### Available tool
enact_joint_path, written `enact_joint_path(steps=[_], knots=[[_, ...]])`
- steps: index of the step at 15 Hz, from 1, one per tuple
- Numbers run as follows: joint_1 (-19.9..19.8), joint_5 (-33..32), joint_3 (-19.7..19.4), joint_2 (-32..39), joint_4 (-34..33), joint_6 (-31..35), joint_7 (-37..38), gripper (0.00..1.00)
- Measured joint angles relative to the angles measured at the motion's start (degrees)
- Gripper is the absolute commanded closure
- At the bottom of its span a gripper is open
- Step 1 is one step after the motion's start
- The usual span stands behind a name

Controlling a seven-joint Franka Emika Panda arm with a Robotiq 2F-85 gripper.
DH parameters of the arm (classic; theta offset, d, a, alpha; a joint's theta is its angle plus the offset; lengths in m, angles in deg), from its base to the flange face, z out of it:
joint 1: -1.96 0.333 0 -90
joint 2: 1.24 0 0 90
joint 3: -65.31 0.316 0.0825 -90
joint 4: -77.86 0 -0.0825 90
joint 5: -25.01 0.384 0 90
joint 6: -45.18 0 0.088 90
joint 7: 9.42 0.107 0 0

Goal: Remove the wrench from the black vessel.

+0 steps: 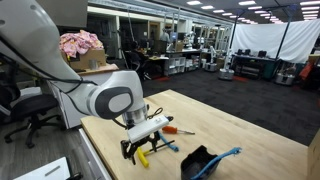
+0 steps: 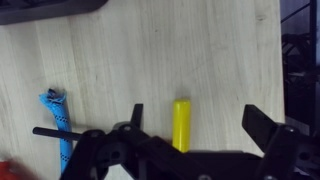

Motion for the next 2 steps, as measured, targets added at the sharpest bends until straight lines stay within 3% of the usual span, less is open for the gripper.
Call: enact_joint_path(steps=[2], knots=[[0.0, 3.8, -0.3, -1.7, -1.0, -4.6, -2.8, 0.0]])
